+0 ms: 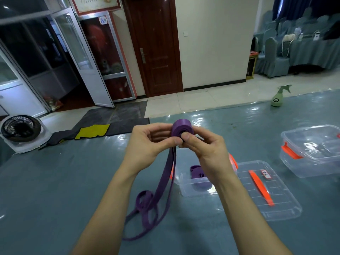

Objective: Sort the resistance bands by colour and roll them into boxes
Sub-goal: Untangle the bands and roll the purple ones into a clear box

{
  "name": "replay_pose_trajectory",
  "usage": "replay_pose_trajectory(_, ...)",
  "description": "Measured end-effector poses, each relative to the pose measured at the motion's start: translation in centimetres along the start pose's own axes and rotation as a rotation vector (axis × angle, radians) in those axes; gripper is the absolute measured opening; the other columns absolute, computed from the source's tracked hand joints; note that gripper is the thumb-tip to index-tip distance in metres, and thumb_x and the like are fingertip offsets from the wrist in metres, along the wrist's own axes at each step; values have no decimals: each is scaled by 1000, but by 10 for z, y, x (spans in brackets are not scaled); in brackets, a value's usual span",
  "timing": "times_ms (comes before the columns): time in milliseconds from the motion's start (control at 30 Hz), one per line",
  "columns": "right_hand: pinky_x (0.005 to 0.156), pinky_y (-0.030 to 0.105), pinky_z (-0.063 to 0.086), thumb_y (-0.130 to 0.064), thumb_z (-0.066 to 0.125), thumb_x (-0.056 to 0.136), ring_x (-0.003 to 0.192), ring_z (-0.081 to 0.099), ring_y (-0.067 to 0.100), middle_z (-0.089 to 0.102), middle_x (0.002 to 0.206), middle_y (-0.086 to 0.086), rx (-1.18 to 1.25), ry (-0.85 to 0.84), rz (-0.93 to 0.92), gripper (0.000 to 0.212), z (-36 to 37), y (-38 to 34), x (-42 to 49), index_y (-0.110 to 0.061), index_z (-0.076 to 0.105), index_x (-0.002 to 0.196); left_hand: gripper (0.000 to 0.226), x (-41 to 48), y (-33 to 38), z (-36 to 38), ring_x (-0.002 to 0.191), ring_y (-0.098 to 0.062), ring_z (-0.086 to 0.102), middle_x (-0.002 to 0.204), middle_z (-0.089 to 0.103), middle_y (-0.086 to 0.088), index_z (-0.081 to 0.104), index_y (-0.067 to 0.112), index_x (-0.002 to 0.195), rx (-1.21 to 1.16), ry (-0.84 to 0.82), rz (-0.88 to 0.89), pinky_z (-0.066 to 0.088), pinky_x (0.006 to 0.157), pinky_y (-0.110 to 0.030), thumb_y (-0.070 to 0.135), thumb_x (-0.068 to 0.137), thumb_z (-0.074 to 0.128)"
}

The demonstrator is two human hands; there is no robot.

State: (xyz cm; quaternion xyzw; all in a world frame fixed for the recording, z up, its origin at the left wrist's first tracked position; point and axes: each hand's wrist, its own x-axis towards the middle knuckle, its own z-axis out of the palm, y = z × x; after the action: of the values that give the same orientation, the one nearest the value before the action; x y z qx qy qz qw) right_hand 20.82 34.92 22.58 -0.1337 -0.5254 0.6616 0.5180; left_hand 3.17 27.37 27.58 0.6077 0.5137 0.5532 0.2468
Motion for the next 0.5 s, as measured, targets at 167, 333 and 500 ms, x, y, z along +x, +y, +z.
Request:
replay_pose_trajectory(167,84,34,61,-26,91,81,86,77,22,82,101,11,-63,-22,130,34,-21,-5,-12,-16,84,112,33,-3,9,12,94,-15,84,99,86,5,86,32,108,129,-34,-31,64,84,-22,24,78,98)
replay_pose_trajectory(333,73,36,60,-38,99,70,72,66,12,74,107,-9,-636,-159,54,55,-54,-28,-21,-30,79,121,31,-9,17,22,82,-4,80,87,84,12,88,24,104,483,-215,-72,64,80,-22,28,75,100)
replay_pose_trajectory(500,77,31,54,-30,92,84,80,64,12,67,87,-7,-989,-318,-57,23,-64,-22,-40,-22,76,99,31,-6,32,45,81,1,77,86,84,12,88,32,101,928,-451,-27,63,80,-34,52,78,95)
